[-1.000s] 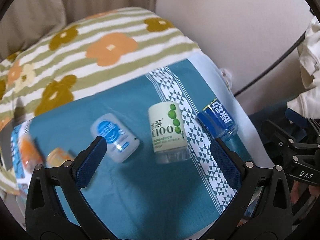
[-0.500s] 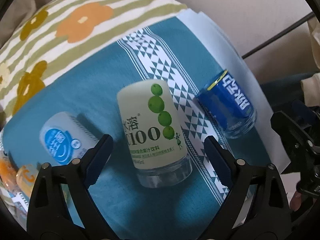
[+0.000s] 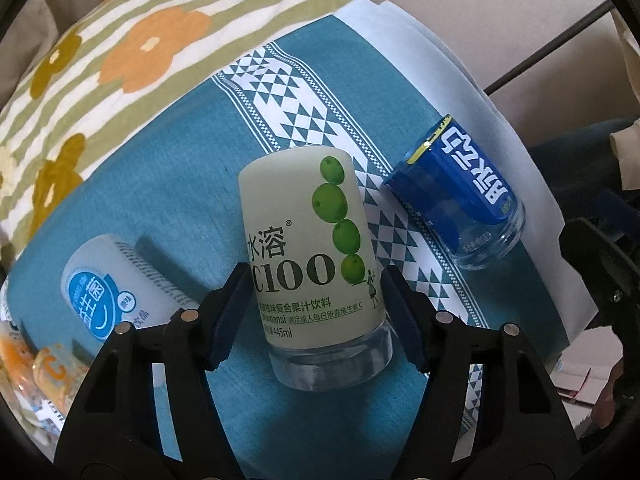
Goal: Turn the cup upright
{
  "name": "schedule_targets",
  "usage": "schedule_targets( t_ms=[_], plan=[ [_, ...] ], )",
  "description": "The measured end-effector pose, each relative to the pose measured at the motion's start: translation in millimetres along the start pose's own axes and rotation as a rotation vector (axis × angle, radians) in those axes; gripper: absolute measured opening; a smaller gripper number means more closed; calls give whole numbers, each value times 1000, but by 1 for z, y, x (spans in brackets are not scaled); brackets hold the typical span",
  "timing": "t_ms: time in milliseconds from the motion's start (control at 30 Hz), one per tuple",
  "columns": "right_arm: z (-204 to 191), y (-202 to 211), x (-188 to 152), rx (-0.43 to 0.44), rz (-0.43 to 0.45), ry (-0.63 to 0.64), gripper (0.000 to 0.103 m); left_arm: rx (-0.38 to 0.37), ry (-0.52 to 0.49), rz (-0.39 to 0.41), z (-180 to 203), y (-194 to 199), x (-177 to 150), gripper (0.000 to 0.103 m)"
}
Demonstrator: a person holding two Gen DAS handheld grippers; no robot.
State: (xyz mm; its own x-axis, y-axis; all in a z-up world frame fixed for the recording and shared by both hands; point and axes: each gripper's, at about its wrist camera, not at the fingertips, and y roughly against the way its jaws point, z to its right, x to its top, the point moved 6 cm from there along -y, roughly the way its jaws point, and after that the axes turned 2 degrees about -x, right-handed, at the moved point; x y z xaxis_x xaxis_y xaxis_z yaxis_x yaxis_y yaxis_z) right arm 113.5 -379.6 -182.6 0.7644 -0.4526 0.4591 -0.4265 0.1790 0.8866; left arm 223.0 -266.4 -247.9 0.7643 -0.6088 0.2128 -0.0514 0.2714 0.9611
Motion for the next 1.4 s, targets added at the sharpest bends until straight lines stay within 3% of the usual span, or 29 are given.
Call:
schedule_targets(
  t_ms=[467,700,933,1133,1400],
  plan=[
    [-1,23,-7,43,38,36,102,13,55,70,12,42,-24,70],
    [-12,45,-13,114,73,119,102,56,164,141,6,80,-57,70],
    [-31,62,-29,202,93,224,102,119,319,198,-7,108,-110,70],
    [-48,57,-44,278,56,292,102,143,420,200,-15,108,-153,70],
    [-70,39,-63,323,3,378,102,151,460,137,-31,77,-178,70]
  ],
)
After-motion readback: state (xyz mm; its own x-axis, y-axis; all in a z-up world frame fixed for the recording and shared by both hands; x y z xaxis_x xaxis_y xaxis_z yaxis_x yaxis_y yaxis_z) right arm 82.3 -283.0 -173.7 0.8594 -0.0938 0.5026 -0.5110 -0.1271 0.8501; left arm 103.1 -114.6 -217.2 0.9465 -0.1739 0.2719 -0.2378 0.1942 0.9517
